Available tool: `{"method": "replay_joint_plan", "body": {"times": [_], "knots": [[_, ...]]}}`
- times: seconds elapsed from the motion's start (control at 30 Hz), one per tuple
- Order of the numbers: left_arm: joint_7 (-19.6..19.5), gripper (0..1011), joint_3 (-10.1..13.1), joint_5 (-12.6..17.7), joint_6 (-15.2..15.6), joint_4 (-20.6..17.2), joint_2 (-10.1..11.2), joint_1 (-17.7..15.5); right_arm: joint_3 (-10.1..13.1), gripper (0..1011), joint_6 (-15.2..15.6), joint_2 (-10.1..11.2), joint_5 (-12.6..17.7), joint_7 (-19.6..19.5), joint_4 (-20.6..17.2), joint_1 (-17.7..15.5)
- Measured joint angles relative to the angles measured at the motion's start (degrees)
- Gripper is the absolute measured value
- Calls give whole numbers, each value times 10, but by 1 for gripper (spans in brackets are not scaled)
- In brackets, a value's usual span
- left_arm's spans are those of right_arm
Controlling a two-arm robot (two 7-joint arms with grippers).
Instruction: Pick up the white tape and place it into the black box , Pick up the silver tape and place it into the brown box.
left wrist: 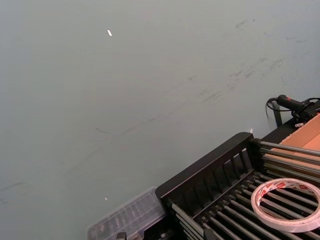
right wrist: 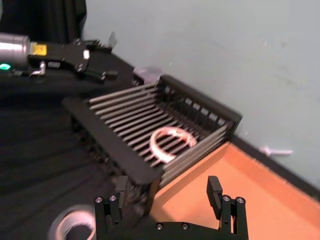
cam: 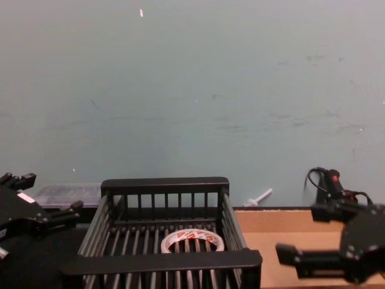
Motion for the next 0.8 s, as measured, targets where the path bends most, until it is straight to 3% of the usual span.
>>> {"method": "replay_joint_plan", "body": {"times": [0.17, 0.4, 0.8], "knots": [[0, 1001, 0, 0, 0, 0, 0, 0, -7, 1002, 34, 13, 12, 5, -14, -12], [0, 1001, 0, 0, 0, 0, 0, 0, -38, 1002, 101, 21, 16, 7, -20, -3], [0, 1001, 0, 0, 0, 0, 0, 0, -84, 1002, 176, 10, -5, 2, -3, 37]]}}
